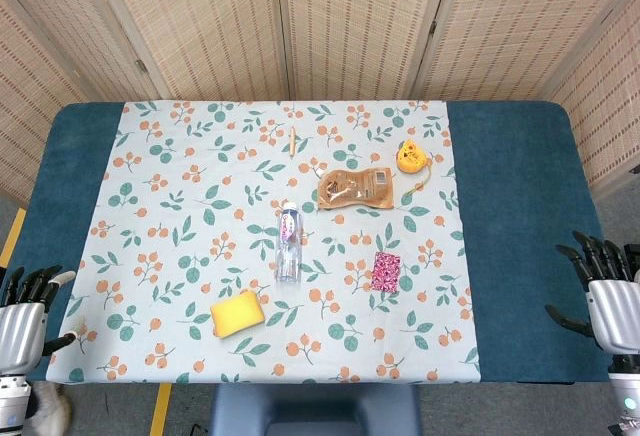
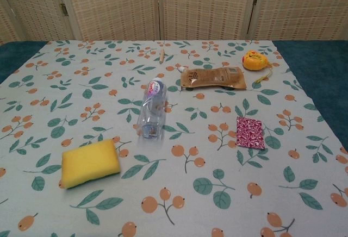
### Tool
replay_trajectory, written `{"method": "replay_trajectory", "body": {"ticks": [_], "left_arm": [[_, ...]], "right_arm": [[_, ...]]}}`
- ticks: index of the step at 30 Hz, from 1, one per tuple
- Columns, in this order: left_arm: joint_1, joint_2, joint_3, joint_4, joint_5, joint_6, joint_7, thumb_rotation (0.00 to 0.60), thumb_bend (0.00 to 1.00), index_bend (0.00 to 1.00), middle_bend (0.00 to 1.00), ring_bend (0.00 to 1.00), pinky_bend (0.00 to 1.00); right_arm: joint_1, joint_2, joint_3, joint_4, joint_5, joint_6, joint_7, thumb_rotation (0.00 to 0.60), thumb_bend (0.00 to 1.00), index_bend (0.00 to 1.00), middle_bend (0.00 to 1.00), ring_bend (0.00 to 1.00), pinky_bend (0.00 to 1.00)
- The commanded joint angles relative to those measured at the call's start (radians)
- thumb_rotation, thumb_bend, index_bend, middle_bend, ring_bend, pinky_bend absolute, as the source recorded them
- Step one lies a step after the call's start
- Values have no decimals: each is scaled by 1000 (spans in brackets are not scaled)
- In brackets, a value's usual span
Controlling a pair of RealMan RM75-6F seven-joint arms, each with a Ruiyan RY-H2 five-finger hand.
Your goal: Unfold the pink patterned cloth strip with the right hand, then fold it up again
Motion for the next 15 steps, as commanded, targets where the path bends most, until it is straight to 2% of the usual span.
{"method": "replay_trajectory", "body": {"ticks": [1,15], "left_arm": [[0,0,0,0,-1,0,1,600,331,256,188,157,0],[3,0,3,-2,0,0,-2,600,330,258,188,156,0]], "right_arm": [[3,-1,0,0,1,-4,-2,600,177,169,68,17,0],[28,0,-2,-5,-2,-49,-9,600,177,169,68,15,0]]}}
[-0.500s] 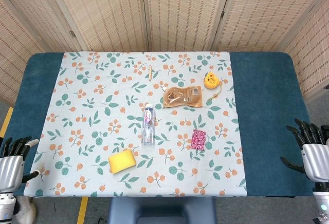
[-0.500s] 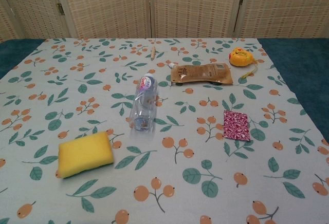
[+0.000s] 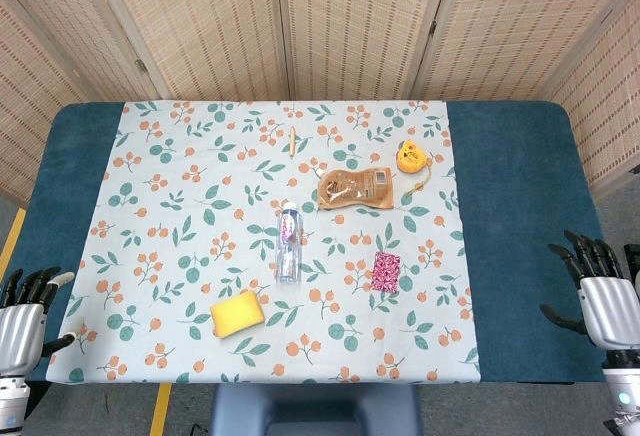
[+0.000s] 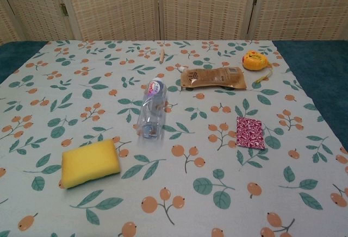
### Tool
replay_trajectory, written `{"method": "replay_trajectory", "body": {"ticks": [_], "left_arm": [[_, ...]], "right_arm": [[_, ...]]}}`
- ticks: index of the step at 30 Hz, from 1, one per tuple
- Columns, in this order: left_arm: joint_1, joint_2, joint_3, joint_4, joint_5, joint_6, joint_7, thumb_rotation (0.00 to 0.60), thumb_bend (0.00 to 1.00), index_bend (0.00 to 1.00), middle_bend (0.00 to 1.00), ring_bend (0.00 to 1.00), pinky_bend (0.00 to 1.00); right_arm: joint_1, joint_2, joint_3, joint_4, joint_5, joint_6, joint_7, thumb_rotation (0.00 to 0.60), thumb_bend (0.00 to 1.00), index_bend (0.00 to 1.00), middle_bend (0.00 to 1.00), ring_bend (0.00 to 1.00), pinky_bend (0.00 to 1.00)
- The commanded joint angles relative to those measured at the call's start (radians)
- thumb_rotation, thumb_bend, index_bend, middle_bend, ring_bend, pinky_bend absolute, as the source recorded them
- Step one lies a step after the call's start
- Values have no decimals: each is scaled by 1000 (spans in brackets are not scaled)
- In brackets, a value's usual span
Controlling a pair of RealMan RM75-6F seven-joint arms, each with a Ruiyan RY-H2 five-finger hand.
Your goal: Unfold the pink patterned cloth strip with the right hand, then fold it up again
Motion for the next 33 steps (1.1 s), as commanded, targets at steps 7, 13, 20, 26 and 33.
{"method": "replay_trajectory", "body": {"ticks": [7,13,20,26,33], "left_arm": [[3,1,0,3,-1,2,-7,600,330,259,188,157,0],[4,4,2,6,9,8,-20,600,330,263,188,157,0],[6,5,7,2,20,14,-28,600,330,265,188,156,0],[11,4,12,4,24,19,-34,600,329,265,187,156,0],[18,3,17,17,23,20,-47,600,330,268,188,156,0]], "right_arm": [[27,-6,4,-23,3,-35,-23,600,176,168,68,14,0],[72,-12,5,-70,21,-114,-71,600,177,169,69,15,0],[163,-44,22,-105,44,-244,-89,600,178,168,69,8,0],[249,-96,45,-147,132,-377,-148,578,177,183,30,0,0],[328,-197,66,-128,215,-465,-184,298,175,324,22,0,0]]}}
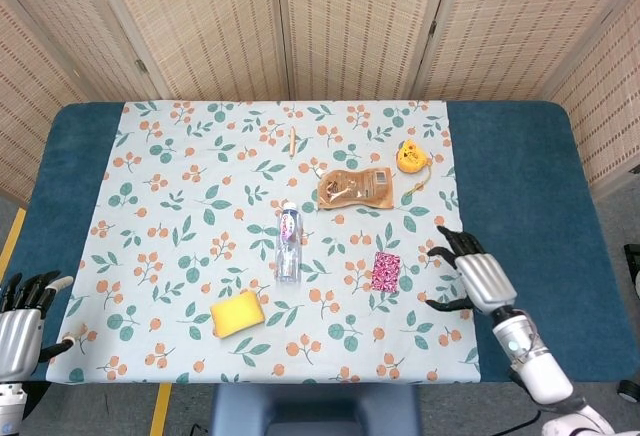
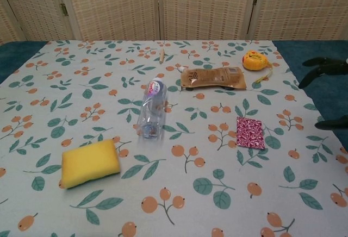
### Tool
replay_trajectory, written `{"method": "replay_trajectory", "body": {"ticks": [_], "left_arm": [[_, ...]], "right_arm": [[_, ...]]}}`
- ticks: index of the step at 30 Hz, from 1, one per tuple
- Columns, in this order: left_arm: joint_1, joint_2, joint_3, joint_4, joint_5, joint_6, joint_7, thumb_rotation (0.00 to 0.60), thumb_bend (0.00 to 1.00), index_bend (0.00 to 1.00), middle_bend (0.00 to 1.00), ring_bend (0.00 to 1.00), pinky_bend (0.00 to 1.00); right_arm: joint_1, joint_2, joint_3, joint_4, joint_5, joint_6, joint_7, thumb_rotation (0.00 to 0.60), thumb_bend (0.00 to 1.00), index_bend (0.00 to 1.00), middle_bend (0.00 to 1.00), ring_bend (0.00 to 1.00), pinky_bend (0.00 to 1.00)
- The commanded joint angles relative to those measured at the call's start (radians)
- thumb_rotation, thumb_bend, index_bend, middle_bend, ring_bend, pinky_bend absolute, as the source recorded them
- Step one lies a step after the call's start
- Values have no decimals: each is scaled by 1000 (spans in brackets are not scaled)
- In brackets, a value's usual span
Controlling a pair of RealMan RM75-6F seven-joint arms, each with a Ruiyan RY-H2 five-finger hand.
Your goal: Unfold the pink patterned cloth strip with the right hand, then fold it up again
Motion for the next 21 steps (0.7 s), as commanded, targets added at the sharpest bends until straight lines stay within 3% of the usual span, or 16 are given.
{"method": "replay_trajectory", "body": {"ticks": [1,8,21], "left_arm": [[2,-1,1,5,-2,-1,-5,600,330,268,188,156,0],[2,-6,0,27,-7,-8,-29,600,330,269,188,157,0],[-3,-14,-1,62,-20,-32,-57,600,330,271,188,157,0]], "right_arm": [[35,-50,10,15,43,-43,-30,282,173,329,21,0,0],[93,-134,1,70,141,-102,-107,273,169,332,21,0,0],[165,-260,-11,197,210,-128,-198,272,169,337,21,0,0]]}}
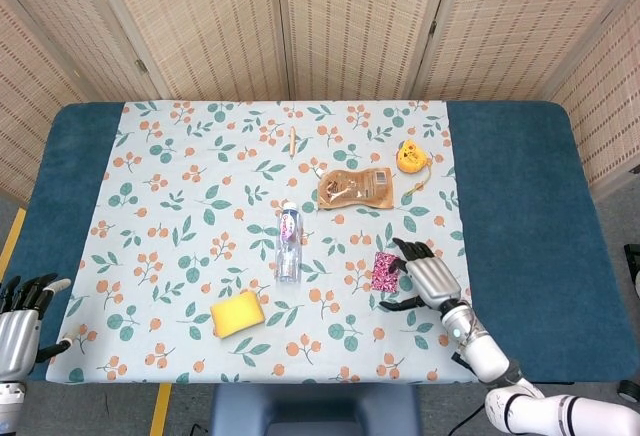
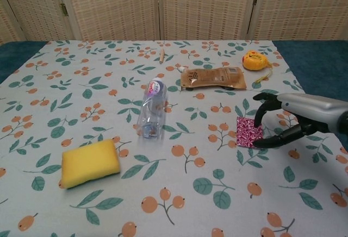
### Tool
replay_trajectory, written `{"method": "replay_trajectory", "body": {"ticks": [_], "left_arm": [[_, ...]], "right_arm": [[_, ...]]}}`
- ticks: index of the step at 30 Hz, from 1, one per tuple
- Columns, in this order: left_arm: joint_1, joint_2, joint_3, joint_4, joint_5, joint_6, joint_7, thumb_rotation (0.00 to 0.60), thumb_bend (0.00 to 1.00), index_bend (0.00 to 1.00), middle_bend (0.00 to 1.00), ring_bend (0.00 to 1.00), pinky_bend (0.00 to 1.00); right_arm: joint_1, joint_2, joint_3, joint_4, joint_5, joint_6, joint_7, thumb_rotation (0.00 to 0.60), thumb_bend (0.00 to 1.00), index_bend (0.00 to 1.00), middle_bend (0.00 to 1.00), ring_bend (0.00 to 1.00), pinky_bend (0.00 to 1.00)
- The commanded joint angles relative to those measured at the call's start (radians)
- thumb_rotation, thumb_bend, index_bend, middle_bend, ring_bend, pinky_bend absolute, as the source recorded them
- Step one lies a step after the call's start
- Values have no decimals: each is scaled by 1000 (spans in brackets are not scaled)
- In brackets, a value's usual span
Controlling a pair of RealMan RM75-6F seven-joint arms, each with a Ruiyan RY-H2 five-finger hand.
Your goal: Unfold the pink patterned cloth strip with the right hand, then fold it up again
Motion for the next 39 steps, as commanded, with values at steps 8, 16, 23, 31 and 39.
{"method": "replay_trajectory", "body": {"ticks": [8,16,23,31,39], "left_arm": [[-1,1,-2,3,-5,-6,-3,600,330,272,188,157,0],[0,5,-2,-1,-7,-6,0,600,330,273,187,157,0],[2,5,-1,-5,-8,-5,4,600,330,275,188,157,0],[-1,7,-1,-17,2,-4,10,600,330,281,188,157,0],[-5,5,0,-24,5,-6,21,600,330,284,188,157,0]], "right_arm": [[34,-85,0,97,-10,-6,23,270,168,337,21,0,0],[46,-115,-8,147,-14,-16,41,268,169,337,21,0,0],[26,-99,-27,154,-22,3,61,270,168,344,21,0,0],[-23,-35,-59,131,-26,37,86,268,169,344,21,0,0],[-77,41,-86,91,-39,86,106,269,169,344,21,0,0]]}}
